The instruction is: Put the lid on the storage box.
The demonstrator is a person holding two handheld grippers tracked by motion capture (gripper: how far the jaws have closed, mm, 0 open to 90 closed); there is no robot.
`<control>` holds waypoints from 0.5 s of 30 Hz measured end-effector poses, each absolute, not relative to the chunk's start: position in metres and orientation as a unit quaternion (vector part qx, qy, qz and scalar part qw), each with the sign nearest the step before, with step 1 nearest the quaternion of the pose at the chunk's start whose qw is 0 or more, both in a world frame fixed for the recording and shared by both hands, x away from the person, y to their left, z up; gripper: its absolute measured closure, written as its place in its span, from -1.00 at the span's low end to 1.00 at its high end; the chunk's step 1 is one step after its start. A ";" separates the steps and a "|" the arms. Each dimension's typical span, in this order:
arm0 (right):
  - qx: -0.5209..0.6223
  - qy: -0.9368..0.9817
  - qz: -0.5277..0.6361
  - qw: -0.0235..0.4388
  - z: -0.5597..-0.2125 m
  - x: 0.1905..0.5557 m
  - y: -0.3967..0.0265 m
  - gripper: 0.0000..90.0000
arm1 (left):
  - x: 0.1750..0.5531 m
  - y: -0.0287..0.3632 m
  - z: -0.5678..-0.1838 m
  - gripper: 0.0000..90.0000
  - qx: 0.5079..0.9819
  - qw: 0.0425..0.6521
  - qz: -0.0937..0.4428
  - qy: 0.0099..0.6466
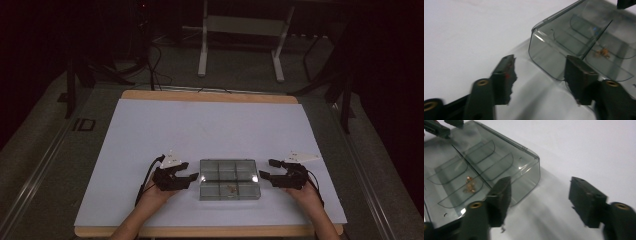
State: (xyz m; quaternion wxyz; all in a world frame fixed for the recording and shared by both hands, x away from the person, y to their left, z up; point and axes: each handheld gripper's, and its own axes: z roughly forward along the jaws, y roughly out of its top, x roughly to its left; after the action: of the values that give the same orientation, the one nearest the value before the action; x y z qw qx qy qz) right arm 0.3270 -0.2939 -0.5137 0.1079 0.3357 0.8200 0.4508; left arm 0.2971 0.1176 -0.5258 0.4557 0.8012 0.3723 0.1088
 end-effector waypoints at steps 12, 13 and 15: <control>0.332 0.809 0.471 0.115 -0.514 0.328 -0.298 -0.62 | 0.300 0.122 -0.521 -0.71 0.792 0.478 0.092 0.369; 0.331 0.809 0.471 0.116 -0.515 0.328 -0.298 -0.62 | 0.301 0.122 -0.521 -0.80 0.790 0.480 0.088 0.371; 0.330 0.808 0.475 0.116 -0.516 0.328 -0.298 -0.66 | 0.303 0.123 -0.522 -0.95 0.788 0.483 0.081 0.374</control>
State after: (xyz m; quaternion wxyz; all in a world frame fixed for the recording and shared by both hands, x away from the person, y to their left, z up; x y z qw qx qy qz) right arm 0.3279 -0.2983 -0.5155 0.1160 0.3296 0.8078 0.4748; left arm 0.3025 0.1233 -0.5219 0.4829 0.7877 0.3737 0.0815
